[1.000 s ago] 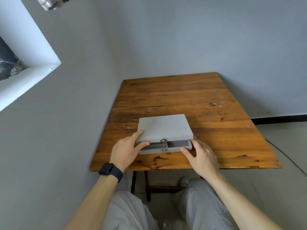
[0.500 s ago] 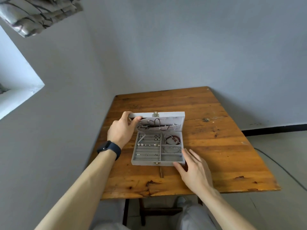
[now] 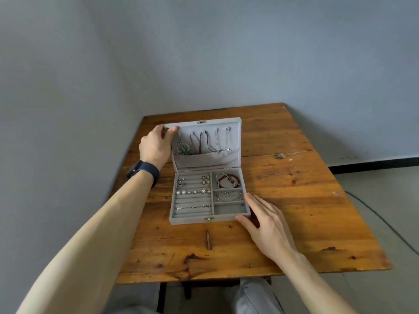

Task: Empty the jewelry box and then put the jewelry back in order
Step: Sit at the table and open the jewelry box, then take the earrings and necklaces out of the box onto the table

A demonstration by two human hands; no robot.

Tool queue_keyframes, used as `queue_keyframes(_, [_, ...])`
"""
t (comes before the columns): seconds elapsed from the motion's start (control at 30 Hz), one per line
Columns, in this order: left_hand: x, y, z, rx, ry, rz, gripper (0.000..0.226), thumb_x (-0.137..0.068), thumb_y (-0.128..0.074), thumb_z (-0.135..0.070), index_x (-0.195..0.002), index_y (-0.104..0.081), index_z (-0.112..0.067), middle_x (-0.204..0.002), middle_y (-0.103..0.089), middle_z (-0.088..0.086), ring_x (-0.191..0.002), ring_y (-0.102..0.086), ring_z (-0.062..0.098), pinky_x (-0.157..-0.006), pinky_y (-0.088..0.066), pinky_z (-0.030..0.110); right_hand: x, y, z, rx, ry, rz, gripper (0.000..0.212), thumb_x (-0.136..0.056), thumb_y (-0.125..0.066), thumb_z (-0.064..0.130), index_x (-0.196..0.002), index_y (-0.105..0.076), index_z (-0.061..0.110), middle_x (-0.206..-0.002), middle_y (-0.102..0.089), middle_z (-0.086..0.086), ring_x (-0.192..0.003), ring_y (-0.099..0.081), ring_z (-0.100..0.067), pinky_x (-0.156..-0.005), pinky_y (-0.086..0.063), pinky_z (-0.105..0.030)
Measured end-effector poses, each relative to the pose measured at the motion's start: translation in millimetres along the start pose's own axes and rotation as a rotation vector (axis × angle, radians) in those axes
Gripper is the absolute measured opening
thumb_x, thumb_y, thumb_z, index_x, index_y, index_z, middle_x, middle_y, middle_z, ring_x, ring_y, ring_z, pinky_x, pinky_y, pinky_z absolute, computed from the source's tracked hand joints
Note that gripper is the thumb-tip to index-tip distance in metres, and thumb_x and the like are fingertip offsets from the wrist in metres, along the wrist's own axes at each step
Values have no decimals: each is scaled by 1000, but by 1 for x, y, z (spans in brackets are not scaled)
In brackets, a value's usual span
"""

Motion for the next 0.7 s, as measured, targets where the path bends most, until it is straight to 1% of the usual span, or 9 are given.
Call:
queue_keyframes(0.07, [-1,-6,7,36,19,9,49,-101,-45,-53,-123,-65,-14,-112,-72,13,-108,-62,37,-78,-42,33,2,-3,0,-1,4,4,71,-94,-40,65,-154,-39,26,-153,-45,7,-139,-27,2,-119,-26,-32])
queue_keyframes(0.13, [-1,-10,12,114,56,-1,44,-101,-49,-48,-125,-66,-15,-116,-71,10,-111,-62,31,-82,-41,28,3,-5,0,11,6,8,71,-96,-36,66,-155,-35,27,-154,-43,8,-140,-25,3,-118,-21,-28])
queue_keyframes(0.23, [0,-11,14,185,90,-26,45,-99,-54,-47,-130,-65,-16,-123,-70,7,-116,-61,26,-89,-40,24,4,-6,0,44,6,12,70,-99,-29,66,-156,-31,26,-154,-44,6,-141,-27,1,-118,-19,-27])
queue_keyframes(0.37, [2,-13,20,253,119,-2,54,-96,-55,-56,-134,-63,-18,-128,-67,4,-121,-59,21,-92,-38,24,4,-5,2,74,-5,13,69,-100,-26,64,-157,-29,25,-152,-48,3,-143,-40,-12,-116,-23,-30])
queue_keyframes(0.5, [4,-21,26,279,137,73,60,-94,-50,-64,-136,-61,-23,-133,-65,1,-125,-57,21,-96,-37,25,4,-5,2,89,-2,24,67,-101,-31,62,-157,-28,25,-151,-50,1,-142,-42,-15,-115,-24,-32])
queue_keyframes(0.6, [8,-28,29,296,155,143,53,-97,-48,-58,-141,-56,-28,-139,-61,-2,-131,-53,21,-102,-38,29,5,-4,2,88,-11,30,67,-101,-33,63,-156,-31,25,-149,-52,0,-141,-44,-17,-115,-27,-33])
queue_keyframes(0.7, [22,-35,37,345,196,215,51,-99,-49,-49,-145,-51,-27,-147,-53,-2,-138,-45,21,-107,-34,30,4,-1,4,84,-27,31,69,-99,-33,65,-154,-36,23,-146,-55,-1,-138,-48,-19,-113,-30,-33])
Point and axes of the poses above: each hand's wrist, its own x-axis away from the middle knuckle, its own y-axis out of the back of the hand, z = x × y, the point moved 8 cm from there along -x, towards the middle knuckle
